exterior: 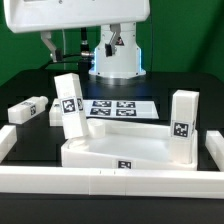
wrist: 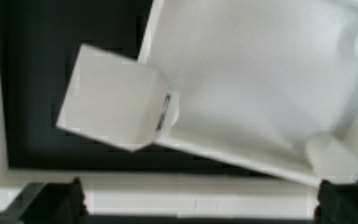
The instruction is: Assemble desk
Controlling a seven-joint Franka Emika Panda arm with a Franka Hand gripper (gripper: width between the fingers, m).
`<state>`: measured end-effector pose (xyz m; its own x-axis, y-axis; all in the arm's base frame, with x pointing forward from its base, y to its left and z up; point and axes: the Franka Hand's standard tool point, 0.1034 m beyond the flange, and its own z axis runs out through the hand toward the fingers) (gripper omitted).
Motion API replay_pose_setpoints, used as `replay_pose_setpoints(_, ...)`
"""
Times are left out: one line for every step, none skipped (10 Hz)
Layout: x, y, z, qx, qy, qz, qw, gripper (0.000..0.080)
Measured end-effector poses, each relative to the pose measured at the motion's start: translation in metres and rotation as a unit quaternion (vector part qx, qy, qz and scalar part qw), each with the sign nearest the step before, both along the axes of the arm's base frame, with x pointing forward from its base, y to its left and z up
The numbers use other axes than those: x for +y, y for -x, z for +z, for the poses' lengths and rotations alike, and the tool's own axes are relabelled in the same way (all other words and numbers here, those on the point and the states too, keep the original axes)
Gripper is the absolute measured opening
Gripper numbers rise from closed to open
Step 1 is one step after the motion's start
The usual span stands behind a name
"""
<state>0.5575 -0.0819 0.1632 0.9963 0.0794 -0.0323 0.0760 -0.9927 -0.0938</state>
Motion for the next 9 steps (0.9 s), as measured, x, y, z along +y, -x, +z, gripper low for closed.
replay_pose_setpoints(0.001,-0.005,-0.001,0.012,-0.001,0.003,1.0,0.0649)
replay_pose_setpoints(0.0,-0.006,-0.001,0.008,-0.001,0.003,1.0,0.0649)
replay_pose_setpoints(-0.01,-0.004,-0.003,0.005,0.0,0.002,1.0,0.0649)
replay_pose_setpoints(-0.024,-0.002,-0.004,0.002,0.003,-0.005,1.0,0.0649)
replay_pose_setpoints(-0.032,0.0,-0.004,0.002,0.003,-0.012,1.0,0.0649)
replay_pose_setpoints(-0.037,0.001,-0.006,0.002,0.003,-0.004,1.0,0.0649)
replay_pose_setpoints(-0.036,0.001,-0.006,0.003,0.002,-0.004,1.0,0.0649)
replay_pose_setpoints(-0.035,0.001,-0.007,0.003,0.002,-0.004,1.0,0.0649)
replay_pose_setpoints(-0.036,0.002,-0.009,0.0,0.003,-0.006,1.0,0.0649)
